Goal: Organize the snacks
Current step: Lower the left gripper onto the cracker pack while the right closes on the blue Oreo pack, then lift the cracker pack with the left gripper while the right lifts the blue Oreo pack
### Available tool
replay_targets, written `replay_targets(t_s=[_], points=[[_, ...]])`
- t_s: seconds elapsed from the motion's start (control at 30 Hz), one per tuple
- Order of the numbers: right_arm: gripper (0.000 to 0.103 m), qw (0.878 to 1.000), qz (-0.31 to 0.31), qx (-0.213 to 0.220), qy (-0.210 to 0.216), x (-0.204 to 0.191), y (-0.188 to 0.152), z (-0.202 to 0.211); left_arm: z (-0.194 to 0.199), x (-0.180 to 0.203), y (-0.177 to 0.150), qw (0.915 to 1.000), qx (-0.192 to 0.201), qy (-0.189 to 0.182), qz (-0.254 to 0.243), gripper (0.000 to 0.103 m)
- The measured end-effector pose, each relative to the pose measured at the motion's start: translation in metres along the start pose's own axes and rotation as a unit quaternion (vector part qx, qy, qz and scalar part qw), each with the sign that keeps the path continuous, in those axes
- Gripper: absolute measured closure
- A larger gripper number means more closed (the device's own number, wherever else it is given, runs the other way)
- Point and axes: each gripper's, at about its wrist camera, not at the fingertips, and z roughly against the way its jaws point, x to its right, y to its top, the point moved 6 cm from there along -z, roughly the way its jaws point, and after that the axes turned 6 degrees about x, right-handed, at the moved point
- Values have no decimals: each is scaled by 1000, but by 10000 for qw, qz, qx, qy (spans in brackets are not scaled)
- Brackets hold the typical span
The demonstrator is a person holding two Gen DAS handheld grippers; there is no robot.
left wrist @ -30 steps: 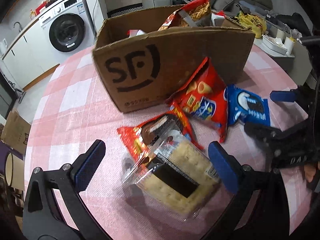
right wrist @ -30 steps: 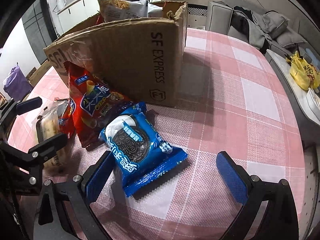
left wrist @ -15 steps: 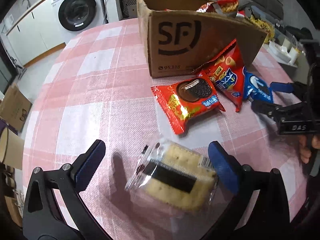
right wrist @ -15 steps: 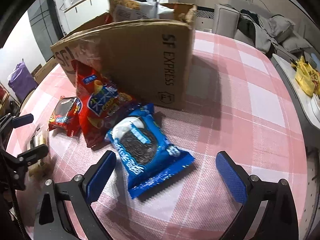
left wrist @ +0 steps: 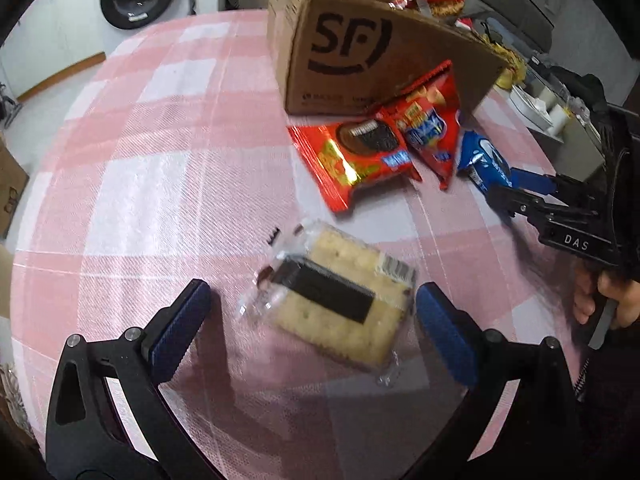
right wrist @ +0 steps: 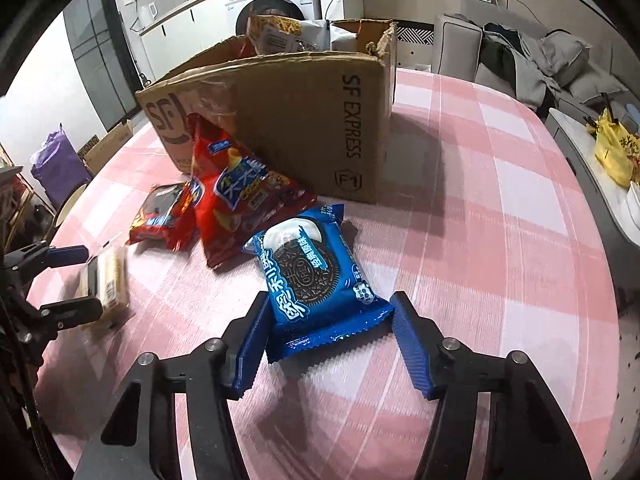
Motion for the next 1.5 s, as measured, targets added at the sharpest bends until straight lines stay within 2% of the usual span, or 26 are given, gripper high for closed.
replay_targets(t_s=[0.13, 0.37, 0.43, 0.5, 0.6, 0.67, 1.1, 1.27, 1.5], points=[[43, 10000, -26, -16, 13, -7, -6, 7, 2, 6, -1, 9996, 64, -58, -278, 1], [43, 10000, -78, -30, 21, -8, -7, 8, -10, 20, -6, 9945, -31, 318, -994, 3], [42, 10000, -77, -22, 25, -9, -8, 8, -9, 22, -5, 9948, 56, 224, -991, 12], [43, 10000, -86, -13, 39, -9, -8, 9, -6, 24, -4, 9943, 131, 160, -1045, 28], [43, 9998, -151, 20, 112, -10, -7, 10, -2, 28, -4, 9935, 180, 72, -1122, 38], [43, 9998, -156, 41, 144, -11, -7, 11, 0, 28, -4, 9940, 239, -28, -1064, 40], [45, 9989, -195, 252, 338, -23, -9, 26, 24, 20, 11, 9959, 673, -142, -594, 40], [45, 9992, -72, 74, 378, -31, -16, 24, 32, 18, 14, 9954, 798, -170, -507, 40], [47, 9982, 179, 76, 567, -43, -22, 32, 41, 16, 18, 9948, 911, -166, -413, 40]])
